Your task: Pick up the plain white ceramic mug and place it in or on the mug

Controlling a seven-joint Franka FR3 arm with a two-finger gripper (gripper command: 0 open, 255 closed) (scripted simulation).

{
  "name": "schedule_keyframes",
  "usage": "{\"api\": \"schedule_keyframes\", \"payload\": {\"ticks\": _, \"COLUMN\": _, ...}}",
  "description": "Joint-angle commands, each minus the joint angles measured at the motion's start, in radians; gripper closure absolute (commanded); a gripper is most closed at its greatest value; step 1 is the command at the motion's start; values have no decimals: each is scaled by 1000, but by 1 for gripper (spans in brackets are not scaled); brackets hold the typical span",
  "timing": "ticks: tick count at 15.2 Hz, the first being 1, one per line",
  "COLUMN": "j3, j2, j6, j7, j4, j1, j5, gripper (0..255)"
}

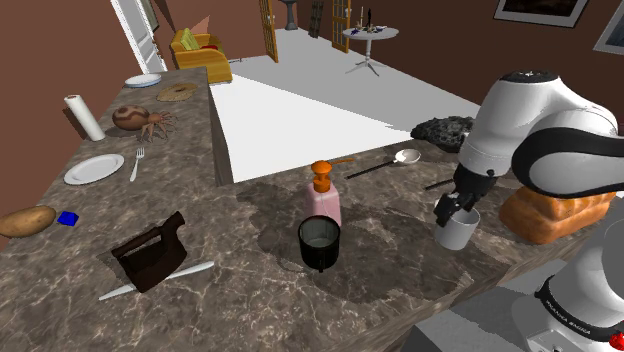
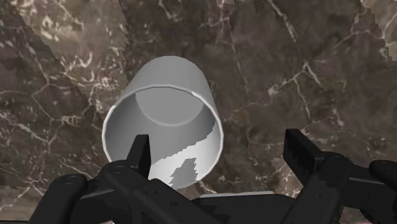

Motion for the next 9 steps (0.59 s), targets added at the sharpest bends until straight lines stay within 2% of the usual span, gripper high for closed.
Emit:
{"api": "schedule_keyframes", "payload": {"ticks": 1, "j3": 8, "j2": 13, "j6": 34, "j7": 6, "j4": -21, "j1": 6, "j5": 11, "gripper": 0}}
{"api": "schedule_keyframes", "payload": {"ticks": 6, "j3": 19, "j2": 62, "j6": 124, "j7": 5, "j4": -63, "j1": 10, "j5": 23, "gripper": 0}}
{"api": "schedule_keyframes", "payload": {"ticks": 9, "j3": 19, "j2": 62, "j6": 123, "j7": 5, "j4": -63, "j1": 10, "j5": 23, "gripper": 0}}
